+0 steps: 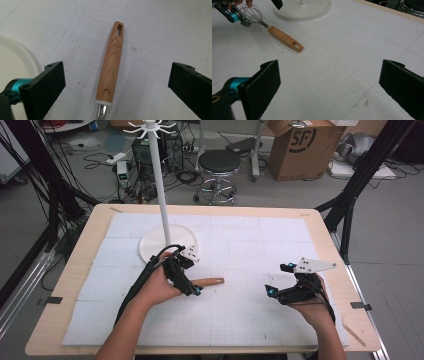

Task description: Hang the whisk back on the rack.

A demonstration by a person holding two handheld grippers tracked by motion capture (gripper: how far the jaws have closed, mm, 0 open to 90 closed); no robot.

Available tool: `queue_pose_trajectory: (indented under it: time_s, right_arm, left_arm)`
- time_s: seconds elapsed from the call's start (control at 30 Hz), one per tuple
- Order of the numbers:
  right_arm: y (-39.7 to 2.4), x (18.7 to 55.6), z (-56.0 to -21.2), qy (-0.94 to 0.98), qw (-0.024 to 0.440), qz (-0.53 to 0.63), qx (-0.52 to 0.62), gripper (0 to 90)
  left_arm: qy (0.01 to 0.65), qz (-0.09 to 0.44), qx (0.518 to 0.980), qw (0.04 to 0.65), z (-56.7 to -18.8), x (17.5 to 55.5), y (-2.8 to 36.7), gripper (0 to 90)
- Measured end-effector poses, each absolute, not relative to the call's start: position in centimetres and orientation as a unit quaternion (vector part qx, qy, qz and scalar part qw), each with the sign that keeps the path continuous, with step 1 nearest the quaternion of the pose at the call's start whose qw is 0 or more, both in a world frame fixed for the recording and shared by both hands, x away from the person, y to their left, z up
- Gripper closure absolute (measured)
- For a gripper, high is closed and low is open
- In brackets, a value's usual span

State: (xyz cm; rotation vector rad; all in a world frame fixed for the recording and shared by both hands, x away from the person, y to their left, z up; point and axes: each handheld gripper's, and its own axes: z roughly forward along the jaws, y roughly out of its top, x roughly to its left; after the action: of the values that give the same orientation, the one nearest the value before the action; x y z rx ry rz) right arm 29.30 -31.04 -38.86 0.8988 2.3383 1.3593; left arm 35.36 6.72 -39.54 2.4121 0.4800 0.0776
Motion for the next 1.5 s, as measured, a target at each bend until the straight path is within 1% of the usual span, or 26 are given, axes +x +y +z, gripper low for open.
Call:
queue_pose_trajectory:
  time_s: [0.2, 0.37, 0.5, 0.6, 0.7, 0.73, 0.8, 0.87, 0.9, 1.07, 1.13, 1.37, 1.5]
  right_arm:
    - [-31.2, 29.2, -38.9, 0.810, 0.146, 0.473, 0.313, 3.0]
    - [-31.1, 29.2, -39.0, 0.813, 0.145, 0.470, 0.313, 3.0]
    - [-31.1, 29.2, -39.1, 0.813, 0.145, 0.470, 0.312, 3.0]
    - [-31.3, 29.2, -39.1, 0.811, 0.145, 0.471, 0.316, 3.0]
    - [-31.4, 29.1, -39.0, 0.809, 0.144, 0.473, 0.317, 3.0]
    - [-31.4, 29.1, -39.0, 0.810, 0.144, 0.472, 0.318, 3.0]
    - [-31.4, 29.2, -39.1, 0.811, 0.144, 0.470, 0.317, 3.0]
    - [-31.3, 29.2, -39.1, 0.812, 0.145, 0.470, 0.315, 3.0]
    - [-31.3, 29.2, -39.1, 0.812, 0.145, 0.469, 0.315, 3.0]
    - [-31.3, 29.2, -39.2, 0.812, 0.144, 0.469, 0.317, 3.0]
    - [-31.3, 29.2, -39.2, 0.813, 0.145, 0.467, 0.316, 3.0]
    - [-31.2, 29.2, -39.2, 0.813, 0.145, 0.468, 0.314, 3.0]
    - [-31.2, 29.2, -39.2, 0.813, 0.144, 0.469, 0.314, 3.0]
  left_arm:
    - [0.185, 0.025, 0.942, 0.280, -40.9, 35.6, 6.4, 1.7]
    - [0.190, 0.025, 0.944, 0.269, -41.2, 35.8, 6.3, 1.9]
    - [0.191, 0.027, 0.946, 0.260, -41.4, 35.9, 6.2, 10.2]
    - [0.189, 0.029, 0.950, 0.245, -41.7, 36.0, 6.0, 20.4]
    - [0.191, 0.027, 0.955, 0.225, -42.1, 36.1, 5.9, 34.2]
    - [0.191, 0.032, 0.957, 0.216, -42.2, 36.2, 5.9, 37.3]
    - [0.196, 0.036, 0.956, 0.215, -42.1, 36.1, 5.9, 41.6]
    - [0.197, 0.034, 0.956, 0.215, -42.0, 36.1, 6.1, 51.3]
    - [0.192, 0.035, 0.957, 0.215, -42.0, 36.2, 6.2, 54.5]
    - [0.190, 0.039, 0.958, 0.209, -42.0, 36.0, 5.9, 58.6]
    - [0.185, 0.035, 0.960, 0.210, -42.0, 35.9, 5.8, 64.4]
    - [0.163, 0.044, 0.964, 0.203, -41.8, 35.5, 5.6, 68.9]
    - [0.168, 0.028, 0.965, 0.200, -41.6, 35.2, 5.8, 71.3]
